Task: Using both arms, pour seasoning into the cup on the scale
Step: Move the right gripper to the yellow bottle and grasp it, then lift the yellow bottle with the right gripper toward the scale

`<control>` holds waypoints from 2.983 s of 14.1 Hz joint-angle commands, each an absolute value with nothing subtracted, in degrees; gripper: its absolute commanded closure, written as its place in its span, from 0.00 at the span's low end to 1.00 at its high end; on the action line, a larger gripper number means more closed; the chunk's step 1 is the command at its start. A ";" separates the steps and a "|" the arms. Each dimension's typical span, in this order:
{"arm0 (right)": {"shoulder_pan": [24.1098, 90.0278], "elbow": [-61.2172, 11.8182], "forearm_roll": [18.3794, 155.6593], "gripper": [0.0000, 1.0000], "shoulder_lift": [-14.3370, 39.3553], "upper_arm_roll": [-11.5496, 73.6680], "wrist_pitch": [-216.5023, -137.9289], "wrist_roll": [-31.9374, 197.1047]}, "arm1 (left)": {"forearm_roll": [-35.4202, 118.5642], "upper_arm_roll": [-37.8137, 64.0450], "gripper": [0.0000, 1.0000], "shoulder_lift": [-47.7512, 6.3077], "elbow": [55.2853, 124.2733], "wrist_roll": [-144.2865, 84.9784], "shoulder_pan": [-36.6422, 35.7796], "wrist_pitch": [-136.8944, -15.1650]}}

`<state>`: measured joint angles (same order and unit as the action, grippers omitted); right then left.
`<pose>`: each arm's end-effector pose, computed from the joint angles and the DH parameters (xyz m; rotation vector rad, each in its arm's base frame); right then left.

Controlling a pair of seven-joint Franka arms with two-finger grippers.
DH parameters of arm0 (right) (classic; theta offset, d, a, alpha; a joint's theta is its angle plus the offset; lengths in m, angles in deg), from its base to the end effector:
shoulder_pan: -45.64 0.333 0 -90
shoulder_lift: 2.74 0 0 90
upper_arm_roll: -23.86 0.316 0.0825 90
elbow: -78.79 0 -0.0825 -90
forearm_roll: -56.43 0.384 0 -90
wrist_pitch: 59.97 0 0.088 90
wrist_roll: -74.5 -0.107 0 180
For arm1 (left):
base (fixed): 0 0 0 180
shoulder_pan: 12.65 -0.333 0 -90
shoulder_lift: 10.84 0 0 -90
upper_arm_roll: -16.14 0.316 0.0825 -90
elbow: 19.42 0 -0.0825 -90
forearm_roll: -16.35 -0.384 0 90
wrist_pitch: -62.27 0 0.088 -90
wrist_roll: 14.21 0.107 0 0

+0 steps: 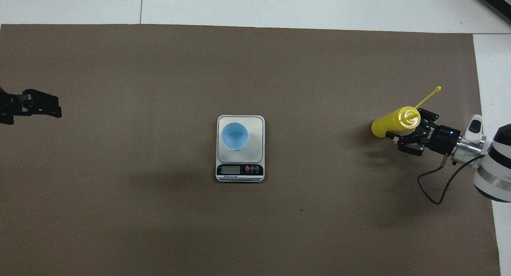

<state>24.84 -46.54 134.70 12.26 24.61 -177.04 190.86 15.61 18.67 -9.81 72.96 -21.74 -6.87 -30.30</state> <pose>0.5282 -0.1352 0.2692 -2.0937 -0.7905 -1.0475 0.5521 -0.0298 0.6188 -3.1292 -0.1162 -0.0349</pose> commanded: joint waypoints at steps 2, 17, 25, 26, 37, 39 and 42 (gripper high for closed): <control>24.64 -45.75 136.23 0.16 13.25 25.00 -176.51 192.97 | 16.08 19.13 0.00 -8.11 74.89 -18.96 -6.23 -31.16; 28.67 -41.46 130.98 0.75 11.32 25.27 -178.18 187.10 | 15.99 19.22 0.00 -8.11 74.89 -19.57 -7.02 -30.55; 32.28 -34.94 119.46 0.75 10.35 25.53 -178.79 177.61 | 16.00 19.22 0.00 -8.11 74.89 -19.57 -7.11 -30.46; 33.68 -34.33 117.79 0.75 10.00 25.53 -180.02 176.37 | 16.00 19.22 0.00 -8.11 74.89 -19.57 -7.11 -30.55; 48.88 -28.35 95.83 0.75 8.68 25.53 -188.46 155.64 | 16.00 19.22 0.00 -8.11 74.89 -19.66 -7.02 -30.55; 51.43 -27.82 90.56 0.75 8.68 25.53 -190.48 153.52 | 16.00 19.22 0.00 -8.11 74.89 -19.57 -7.02 -30.55; 56.00 -28.17 81.69 0.75 8.77 25.53 -194.17 148.35 | 16.00 19.22 0.00 -8.11 74.89 -19.57 -7.02 -30.46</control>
